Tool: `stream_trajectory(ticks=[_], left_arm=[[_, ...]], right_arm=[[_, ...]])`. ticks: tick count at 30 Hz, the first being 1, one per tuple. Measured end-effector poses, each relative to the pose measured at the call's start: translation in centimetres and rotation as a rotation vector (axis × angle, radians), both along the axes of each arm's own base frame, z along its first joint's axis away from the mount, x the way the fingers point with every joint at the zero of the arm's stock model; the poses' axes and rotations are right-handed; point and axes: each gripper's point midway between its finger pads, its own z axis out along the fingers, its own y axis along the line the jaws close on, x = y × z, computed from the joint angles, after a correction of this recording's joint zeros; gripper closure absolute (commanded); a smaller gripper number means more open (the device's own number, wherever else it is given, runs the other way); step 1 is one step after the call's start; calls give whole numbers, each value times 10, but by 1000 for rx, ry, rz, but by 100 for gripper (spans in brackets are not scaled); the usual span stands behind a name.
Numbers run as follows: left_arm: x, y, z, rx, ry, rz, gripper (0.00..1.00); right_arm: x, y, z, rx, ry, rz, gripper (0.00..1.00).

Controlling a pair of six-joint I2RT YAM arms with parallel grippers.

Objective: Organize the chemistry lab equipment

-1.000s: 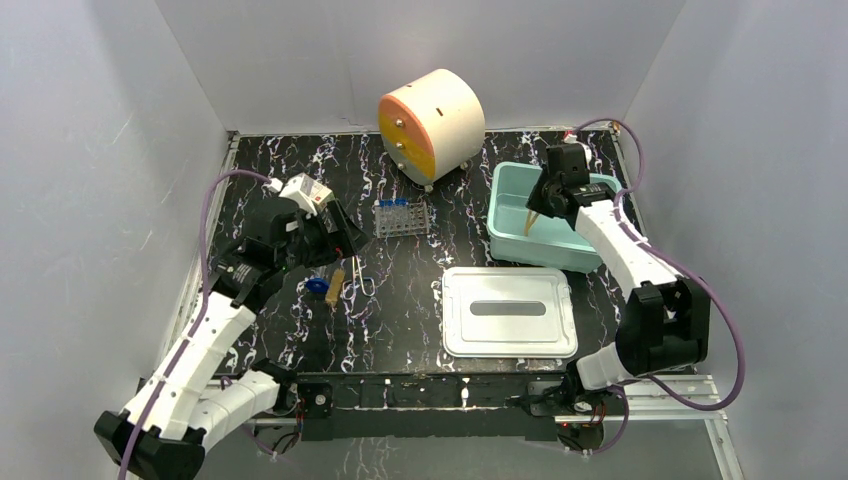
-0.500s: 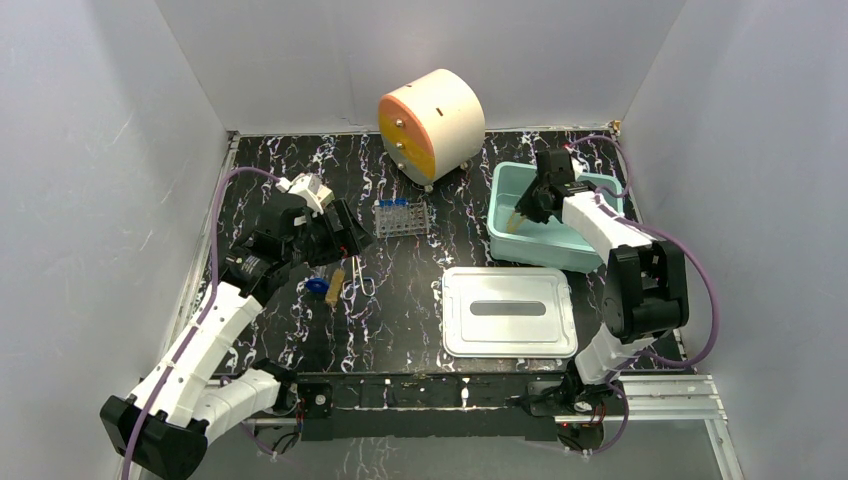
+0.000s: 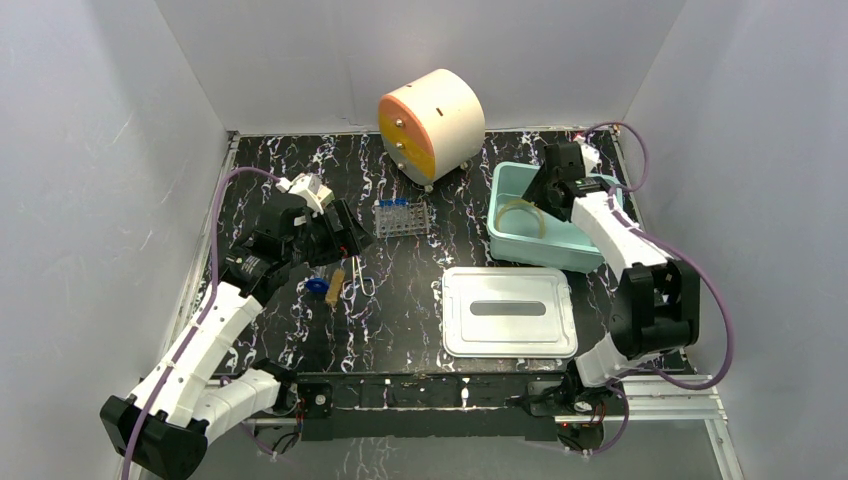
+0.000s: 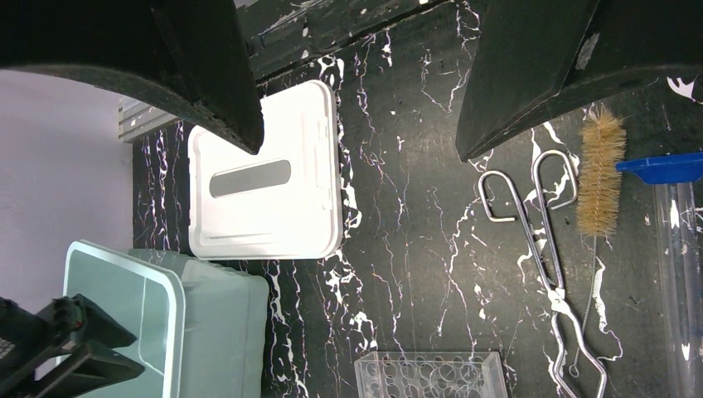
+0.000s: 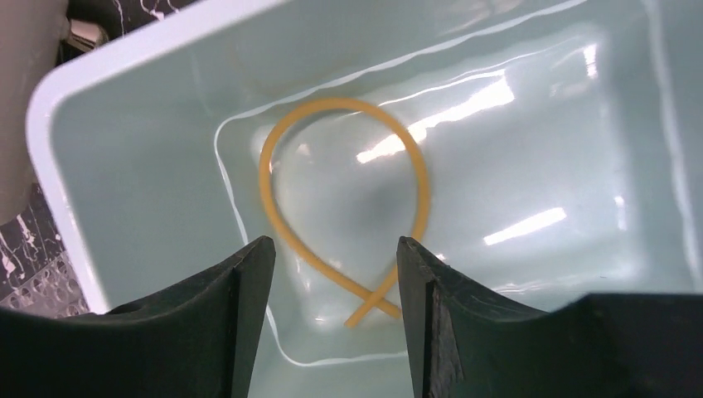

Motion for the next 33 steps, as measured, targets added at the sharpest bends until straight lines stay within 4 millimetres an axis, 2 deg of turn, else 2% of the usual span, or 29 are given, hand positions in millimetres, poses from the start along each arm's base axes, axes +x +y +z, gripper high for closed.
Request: stream_trajectory(ticks=[6, 11, 16, 17, 19, 24, 27, 29, 33], left_arm=[[0, 0, -4, 4, 9, 0, 15], [0, 1, -20, 26, 50, 5, 16], [2, 14, -60, 139, 172, 52, 30], [2, 17, -70, 168, 201, 63, 33], [1, 22, -86, 213, 251, 77, 37], [2, 25, -114, 256, 327, 97, 41], [15, 27, -129, 305, 361, 123, 48], [32, 27, -142, 349, 381, 142, 59], [50, 26, -171, 409, 420, 152, 60]], right_arm=[[-7, -15, 41, -93, -72, 29, 36], [-7, 1, 76, -93, -137, 158, 36], [-20, 58, 106, -66, -214, 373, 41], [-27, 78, 113, -54, -231, 436, 44], [-35, 104, 125, -26, -260, 520, 46], [-59, 150, 139, 26, -306, 691, 46], [-69, 168, 141, 45, -333, 762, 45], [-78, 173, 137, 61, -339, 790, 44], [-89, 169, 131, 76, -345, 801, 43]])
